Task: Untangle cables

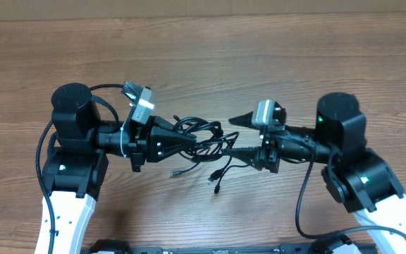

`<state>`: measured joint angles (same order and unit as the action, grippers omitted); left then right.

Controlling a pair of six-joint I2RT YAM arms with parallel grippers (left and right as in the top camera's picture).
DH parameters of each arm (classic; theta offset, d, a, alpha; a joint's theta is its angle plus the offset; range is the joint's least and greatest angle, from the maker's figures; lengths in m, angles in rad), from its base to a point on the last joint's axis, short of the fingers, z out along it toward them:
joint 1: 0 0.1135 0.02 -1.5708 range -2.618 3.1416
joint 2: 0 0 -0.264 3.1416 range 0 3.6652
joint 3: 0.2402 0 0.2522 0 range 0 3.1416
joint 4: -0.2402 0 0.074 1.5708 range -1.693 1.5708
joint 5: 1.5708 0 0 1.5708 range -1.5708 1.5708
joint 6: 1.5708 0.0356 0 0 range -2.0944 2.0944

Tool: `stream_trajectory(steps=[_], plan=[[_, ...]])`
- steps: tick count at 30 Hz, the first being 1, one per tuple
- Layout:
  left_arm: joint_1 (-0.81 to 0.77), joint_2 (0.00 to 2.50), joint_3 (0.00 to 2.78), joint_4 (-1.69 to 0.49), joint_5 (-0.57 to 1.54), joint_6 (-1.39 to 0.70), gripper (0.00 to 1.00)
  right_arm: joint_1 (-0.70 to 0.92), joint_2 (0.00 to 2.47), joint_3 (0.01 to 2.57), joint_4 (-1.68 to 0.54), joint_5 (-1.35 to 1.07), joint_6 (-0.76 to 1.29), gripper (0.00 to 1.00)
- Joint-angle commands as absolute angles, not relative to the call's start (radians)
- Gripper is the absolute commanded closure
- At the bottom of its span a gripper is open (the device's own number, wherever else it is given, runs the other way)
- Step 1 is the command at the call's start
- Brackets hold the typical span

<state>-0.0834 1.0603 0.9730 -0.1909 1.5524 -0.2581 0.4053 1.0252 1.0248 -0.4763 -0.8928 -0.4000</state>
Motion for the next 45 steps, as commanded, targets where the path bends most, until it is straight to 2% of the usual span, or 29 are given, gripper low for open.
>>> stream_trajectory(steps=[1, 2, 4, 8, 11, 15, 18, 24, 28, 32, 38, 41, 45], plan=[[-0.085, 1.04, 0.984, -0.185, 1.552, -0.24, 0.96, 0.399, 1.028, 1.034, -0.492, -0.967, -0.401, 0.73], [-0.085, 1.04, 0.984, -0.187, 1.538, -0.247, 0.96, 0.399, 1.028, 1.034, -0.496, -0.967, -0.401, 0.84], [-0.085, 1.041, 0.984, -0.187, 1.504, -0.266, 0.96, 0.399, 1.028, 1.034, -0.503, -0.967, -0.401, 0.96], [-0.085, 1.041, 0.984, -0.207, 1.372, -0.322, 0.96, 0.399, 1.023, 1.034, -0.511, -0.967, -0.39, 0.96], [-0.084, 1.041, 0.984, -0.359, 1.079, -0.387, 0.96, 0.399, 0.989, 1.034, -0.514, -0.967, -0.347, 0.96], [-0.084, 1.041, 0.984, -0.598, 0.646, -0.64, 0.96, 0.399, 0.921, 1.034, -0.531, -0.967, -0.331, 0.96], [-0.084, 1.044, 0.984, -0.656, 0.542, -0.735, 0.96, 0.399, 0.871, 1.034, -0.536, -0.967, -0.314, 0.96], [-0.083, 1.046, 0.984, -0.667, 0.477, -0.806, 0.96, 0.399, 0.8, 1.034, -0.576, -0.967, -0.305, 0.96], [-0.083, 1.046, 0.984, -0.707, 0.379, -0.928, 0.96, 0.399, 0.785, 1.034, -0.643, -0.958, -0.246, 0.96], [-0.082, 1.046, 0.984, -0.688, 0.377, -1.127, 0.96, 0.399, 0.787, 1.034, -0.778, -0.913, -0.179, 0.96], [-0.028, 1.047, 0.984, -0.62, 0.295, -1.217, 0.96, 0.399, 0.787, 1.034, -0.894, -0.913, -0.184, 0.96], [0.002, 1.047, 0.984, -0.601, 0.346, -1.168, 0.96, 0.399, 0.788, 1.034, -0.918, -0.879, -0.183, 0.96], [0.001, 1.047, 0.985, -0.402, 0.714, -0.802, 0.96, 0.399, 0.788, 1.034, -0.957, -0.689, -0.131, 0.96]])
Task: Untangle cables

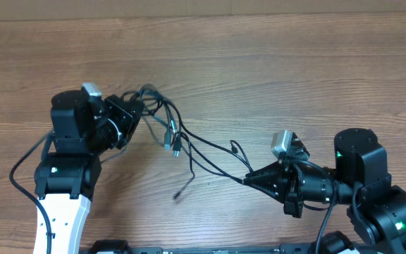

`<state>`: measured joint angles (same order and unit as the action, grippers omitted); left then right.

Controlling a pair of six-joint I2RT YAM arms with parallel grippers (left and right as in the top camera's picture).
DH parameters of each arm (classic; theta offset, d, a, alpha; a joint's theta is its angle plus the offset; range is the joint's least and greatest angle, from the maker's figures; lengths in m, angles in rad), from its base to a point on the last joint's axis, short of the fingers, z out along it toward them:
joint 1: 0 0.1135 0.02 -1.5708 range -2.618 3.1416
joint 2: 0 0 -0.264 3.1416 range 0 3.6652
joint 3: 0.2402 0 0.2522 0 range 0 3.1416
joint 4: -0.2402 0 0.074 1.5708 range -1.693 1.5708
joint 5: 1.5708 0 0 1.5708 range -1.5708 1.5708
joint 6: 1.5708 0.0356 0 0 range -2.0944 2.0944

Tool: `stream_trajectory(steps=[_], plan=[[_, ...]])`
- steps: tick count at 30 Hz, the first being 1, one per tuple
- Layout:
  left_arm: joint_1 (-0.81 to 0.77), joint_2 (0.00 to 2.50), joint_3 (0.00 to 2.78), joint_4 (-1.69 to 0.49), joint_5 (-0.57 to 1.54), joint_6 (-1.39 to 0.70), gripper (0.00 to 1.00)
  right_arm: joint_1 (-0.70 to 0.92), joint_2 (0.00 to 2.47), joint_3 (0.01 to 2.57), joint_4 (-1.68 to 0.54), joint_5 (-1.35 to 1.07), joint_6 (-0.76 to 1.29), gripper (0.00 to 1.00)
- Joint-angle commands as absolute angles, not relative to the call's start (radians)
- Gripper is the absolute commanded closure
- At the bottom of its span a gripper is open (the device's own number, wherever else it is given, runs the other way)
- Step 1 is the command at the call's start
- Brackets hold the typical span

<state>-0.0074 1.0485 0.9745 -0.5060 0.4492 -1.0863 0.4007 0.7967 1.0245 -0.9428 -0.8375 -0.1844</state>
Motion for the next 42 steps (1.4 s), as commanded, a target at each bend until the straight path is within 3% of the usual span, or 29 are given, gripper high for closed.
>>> stream_trajectory(steps=[1, 6, 7, 8, 9, 18, 26, 33, 36, 40, 42], plan=[[0.001, 1.047, 0.984, -0.36, 0.815, -0.702, 0.96, 0.399, 0.788, 1.034, -0.959, -0.62, -0.088, 0.96], [0.001, 1.047, 0.985, -0.339, 0.961, -0.521, 0.96, 0.399, 0.788, 1.034, -0.995, -0.293, 0.139, 0.96], [0.001, 1.047, 0.985, -0.339, 0.969, -0.502, 0.96, 0.399, 0.788, 1.034, -0.997, -0.278, 0.179, 0.92], [0.001, 1.047, 0.985, -0.339, 0.968, -0.498, 0.96, 0.399, 0.788, 1.034, -0.995, -0.279, 0.198, 0.82], [0.001, 1.047, 0.985, -0.339, 0.964, -0.493, 0.96, 0.399, 0.788, 1.034, -0.991, -0.292, 0.213, 0.0], [-0.001, 1.047, 0.984, -0.339, 0.976, -0.493, 0.96, 0.399, 0.788, 1.034, -0.883, -0.498, 0.187, 0.0], [-0.001, 1.047, 0.985, -0.251, 1.117, -0.697, 0.96, 0.399, 0.949, 1.034, -0.829, -0.618, -0.205, 0.0], [-0.001, 1.047, 0.985, -0.175, 1.164, -0.776, 0.96, 0.435, 1.218, 1.034, -0.804, -0.994, -0.426, 0.0], [-0.001, 1.047, 0.985, -0.175, 1.164, -0.785, 0.96, 0.479, 1.295, 1.034, -0.774, -0.993, -0.428, 0.03], [0.0, 1.047, 0.985, -0.184, 1.09, -0.728, 0.95, 0.535, 1.311, 1.034, -0.786, -1.055, -0.427, 0.57], [0.0, 1.047, 0.985, -0.224, 0.958, -0.702, 0.96, 0.557, 1.301, 1.034, -0.841, -1.077, -0.427, 0.86]])
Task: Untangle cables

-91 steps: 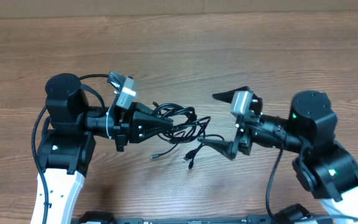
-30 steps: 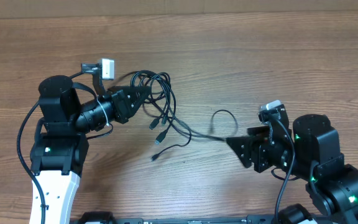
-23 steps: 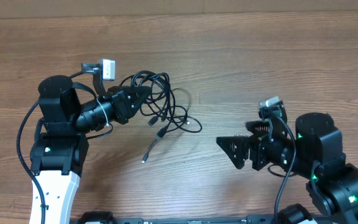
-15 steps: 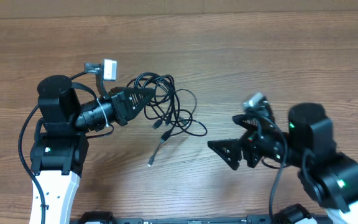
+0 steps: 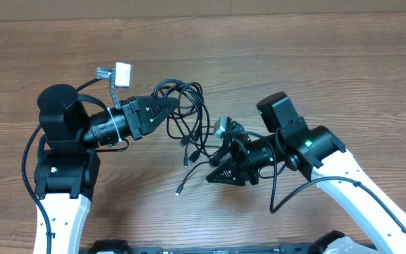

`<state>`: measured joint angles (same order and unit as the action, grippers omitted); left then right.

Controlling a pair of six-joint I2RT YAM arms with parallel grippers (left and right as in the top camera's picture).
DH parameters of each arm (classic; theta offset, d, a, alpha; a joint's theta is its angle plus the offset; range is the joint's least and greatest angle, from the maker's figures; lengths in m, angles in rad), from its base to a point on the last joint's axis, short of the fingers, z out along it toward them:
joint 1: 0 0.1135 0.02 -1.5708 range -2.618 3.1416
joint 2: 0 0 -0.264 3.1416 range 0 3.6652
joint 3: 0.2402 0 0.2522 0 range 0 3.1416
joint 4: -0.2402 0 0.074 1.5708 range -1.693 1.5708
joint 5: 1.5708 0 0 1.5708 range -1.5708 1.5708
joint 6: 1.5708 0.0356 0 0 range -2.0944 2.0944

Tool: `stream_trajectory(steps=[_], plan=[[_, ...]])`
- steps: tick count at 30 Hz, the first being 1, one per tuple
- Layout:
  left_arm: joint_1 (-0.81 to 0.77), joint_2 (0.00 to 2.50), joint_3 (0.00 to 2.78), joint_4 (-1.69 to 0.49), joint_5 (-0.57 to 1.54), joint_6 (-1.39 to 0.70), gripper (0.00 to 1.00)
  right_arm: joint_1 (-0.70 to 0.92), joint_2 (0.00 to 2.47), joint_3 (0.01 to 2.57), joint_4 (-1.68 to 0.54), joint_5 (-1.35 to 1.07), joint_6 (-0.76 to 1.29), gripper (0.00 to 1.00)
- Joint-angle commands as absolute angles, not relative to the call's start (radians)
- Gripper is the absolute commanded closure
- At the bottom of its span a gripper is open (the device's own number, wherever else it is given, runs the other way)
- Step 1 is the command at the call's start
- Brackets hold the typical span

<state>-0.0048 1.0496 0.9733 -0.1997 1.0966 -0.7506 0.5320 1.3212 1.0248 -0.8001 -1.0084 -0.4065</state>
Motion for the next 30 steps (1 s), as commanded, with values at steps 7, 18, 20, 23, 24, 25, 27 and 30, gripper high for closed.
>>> stream_trajectory(steps=[7, 18, 20, 23, 24, 25, 27, 30], plan=[[0.002, 1.047, 0.985, -0.42, 0.461, -0.792, 0.96, 0.574, 1.272, 1.034, -1.158, -1.06, -0.611, 0.96], [0.002, 1.047, 0.985, -0.595, 0.104, -0.986, 0.96, 0.574, 1.191, 1.034, -1.124, -0.883, -0.474, 0.96], [0.002, 1.047, 0.985, -0.593, 0.104, -0.988, 0.96, 0.574, 1.179, 1.034, -1.085, -0.756, -0.346, 0.96], [0.001, 1.047, 0.985, -0.569, 0.18, -0.964, 0.96, 0.574, 1.177, 1.034, -1.04, -0.542, -0.125, 0.96], [0.001, 1.047, 0.985, -0.549, 0.235, -0.929, 0.96, 0.574, 1.177, 1.034, -1.034, -0.479, -0.064, 0.96], [0.001, 1.047, 0.985, -0.533, 0.277, -0.889, 0.96, 0.574, 1.177, 1.034, -1.032, -0.411, -0.004, 0.96], [0.001, 1.045, 0.985, -0.5, 0.312, -0.86, 0.96, 0.564, 1.177, 1.034, -1.044, -0.144, 0.258, 0.96], [0.001, 1.044, 0.985, -0.439, 0.418, -0.809, 0.96, 0.546, 1.177, 1.034, -1.054, -0.07, 0.352, 0.79]])
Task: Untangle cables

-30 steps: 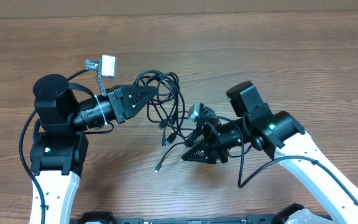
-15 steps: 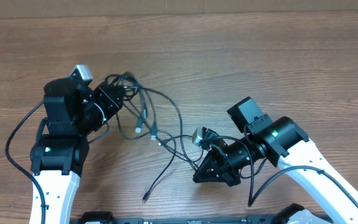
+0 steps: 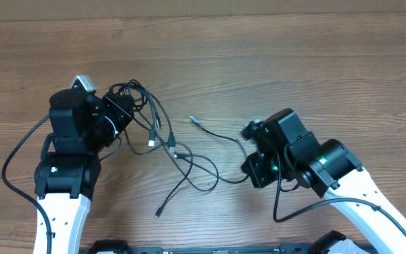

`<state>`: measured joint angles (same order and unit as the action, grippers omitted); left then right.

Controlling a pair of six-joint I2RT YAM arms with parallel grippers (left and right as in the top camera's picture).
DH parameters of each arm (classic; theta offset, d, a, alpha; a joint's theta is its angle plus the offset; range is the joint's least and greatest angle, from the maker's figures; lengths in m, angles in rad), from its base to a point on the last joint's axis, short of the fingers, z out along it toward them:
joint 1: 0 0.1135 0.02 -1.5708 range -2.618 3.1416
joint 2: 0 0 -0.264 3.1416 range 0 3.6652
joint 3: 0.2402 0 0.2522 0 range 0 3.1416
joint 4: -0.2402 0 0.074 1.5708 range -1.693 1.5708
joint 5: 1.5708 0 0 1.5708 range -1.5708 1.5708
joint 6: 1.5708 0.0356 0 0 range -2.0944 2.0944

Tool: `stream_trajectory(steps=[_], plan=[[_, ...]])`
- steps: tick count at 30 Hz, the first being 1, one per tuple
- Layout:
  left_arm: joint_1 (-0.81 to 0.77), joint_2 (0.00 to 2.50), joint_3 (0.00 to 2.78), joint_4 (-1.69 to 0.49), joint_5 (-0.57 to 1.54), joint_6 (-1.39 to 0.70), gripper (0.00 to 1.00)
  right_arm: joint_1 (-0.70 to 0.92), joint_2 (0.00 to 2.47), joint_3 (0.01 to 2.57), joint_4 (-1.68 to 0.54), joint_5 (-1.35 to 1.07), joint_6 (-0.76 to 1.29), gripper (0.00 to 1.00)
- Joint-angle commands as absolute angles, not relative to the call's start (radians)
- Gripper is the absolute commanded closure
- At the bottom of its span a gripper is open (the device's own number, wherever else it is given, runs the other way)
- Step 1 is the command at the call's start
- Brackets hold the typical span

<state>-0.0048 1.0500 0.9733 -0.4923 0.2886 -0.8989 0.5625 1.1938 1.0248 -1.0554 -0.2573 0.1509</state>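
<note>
A tangle of thin black cables (image 3: pixel 162 138) spreads over the wooden table from the upper left toward the centre. My left gripper (image 3: pixel 124 107) is at its upper left end, shut on a bunch of cable loops (image 3: pixel 134 92). My right gripper (image 3: pixel 251 173) points down at the table right of centre, its fingers hidden under the wrist. One black cable (image 3: pixel 228 180) runs into it from the tangle, and it appears shut on that cable. A strand with a grey plug (image 3: pixel 193 119) also leads toward it. A loose plug end (image 3: pixel 158 212) lies near the front.
The wooden table (image 3: pixel 309 63) stretches behind and to the right of both arms. The right arm's own black lead (image 3: pixel 287 208) loops in front of its base. The left arm's lead (image 3: pixel 16 159) hangs along its left side.
The left gripper drew back to the left with its loops. The right gripper moved right and turned downward. The cables, bunched between the grippers before, now lie stretched out across the table.
First both grippers met at the centre in a tight knot of cables. Then they stood far apart with cables stretched between them. Then they were closer again, the bundle hanging from the left gripper. Now they are apart once more and the strands lie looser and longer.
</note>
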Motion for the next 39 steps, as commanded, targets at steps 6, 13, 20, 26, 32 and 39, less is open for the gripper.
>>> stream_trajectory(steps=[6, 13, 20, 26, 32, 39], plan=[[-0.001, 1.044, 0.985, -0.339, 0.658, -0.72, 0.96, 0.546, 1.161, 1.153, -1.116, 0.009, 0.352, 0.0], [-0.001, 1.044, 0.985, -0.25, 0.996, -0.464, 0.96, 0.546, 1.108, 1.371, -1.123, 0.023, 0.348, 0.0], [-0.001, 1.044, 0.985, -0.238, 1.533, -0.064, 0.96, 0.551, 1.053, 1.408, -1.048, -0.448, -0.087, 0.0], [-0.047, 1.045, 0.984, -0.238, 1.563, -0.058, 0.96, 0.551, 1.054, 1.408, -1.027, -0.546, -0.238, 0.05], [-0.133, 1.045, 0.984, -0.239, 1.533, -0.059, 0.96, 0.551, 1.054, 1.408, -0.949, -0.658, -0.35, 0.24], [-0.166, 1.045, 0.984, -0.242, 1.49, -0.06, 0.96, 0.551, 1.054, 1.408, -0.906, -0.705, -0.395, 0.55]])
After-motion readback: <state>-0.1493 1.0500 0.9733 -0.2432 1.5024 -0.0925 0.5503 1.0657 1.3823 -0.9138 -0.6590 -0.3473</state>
